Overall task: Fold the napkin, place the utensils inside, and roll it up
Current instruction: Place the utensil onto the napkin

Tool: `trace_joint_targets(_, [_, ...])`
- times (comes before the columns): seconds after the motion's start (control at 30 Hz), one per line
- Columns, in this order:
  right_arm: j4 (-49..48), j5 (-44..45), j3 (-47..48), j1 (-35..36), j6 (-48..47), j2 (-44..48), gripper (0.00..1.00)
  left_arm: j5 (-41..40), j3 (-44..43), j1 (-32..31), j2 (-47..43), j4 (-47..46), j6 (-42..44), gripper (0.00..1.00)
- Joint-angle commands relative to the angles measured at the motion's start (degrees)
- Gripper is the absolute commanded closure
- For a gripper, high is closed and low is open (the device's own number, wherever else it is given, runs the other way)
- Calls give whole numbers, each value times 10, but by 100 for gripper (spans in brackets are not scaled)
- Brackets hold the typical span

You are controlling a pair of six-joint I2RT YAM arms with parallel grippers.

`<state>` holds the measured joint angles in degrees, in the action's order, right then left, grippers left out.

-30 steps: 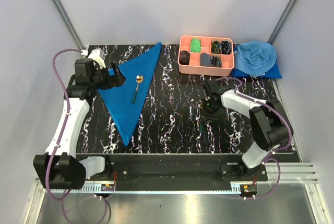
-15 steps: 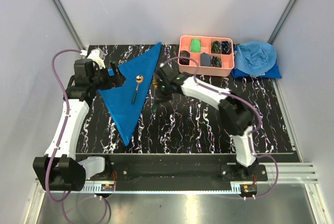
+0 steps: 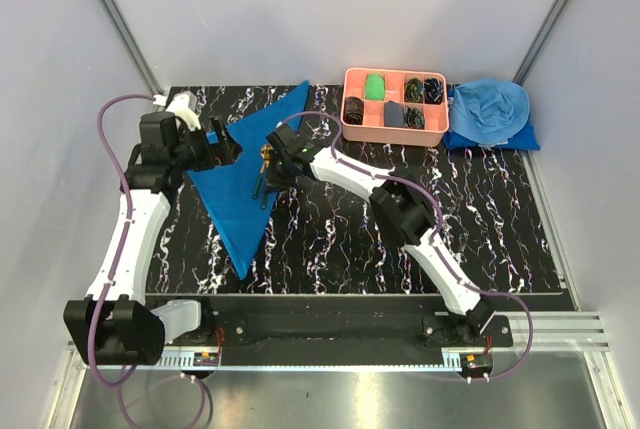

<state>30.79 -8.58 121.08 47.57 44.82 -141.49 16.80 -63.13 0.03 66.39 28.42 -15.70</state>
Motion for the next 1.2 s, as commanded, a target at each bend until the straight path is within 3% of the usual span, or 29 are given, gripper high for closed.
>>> trace_joint_targets(0.0, [-3,1,70,-1,31,-27,100,19,4,13,1,-35,-6,1])
trace_joint_targets(0.4, [49,26,156,-2,36,-92,100,21,4,17,0,-35,-6,1])
trace_joint_targets(0.83, [67,29,176,-14,28,-106,97,23,4,17,1,-34,-6,1])
trace_joint_targets(1.03, [69,16,195,-22,19,-113,87,22,5,17,1,-34,-6,1])
trace_joint_targets(1.17, [69,8,205,-23,0,-113,68,22,5,18,1,-35,-5,1])
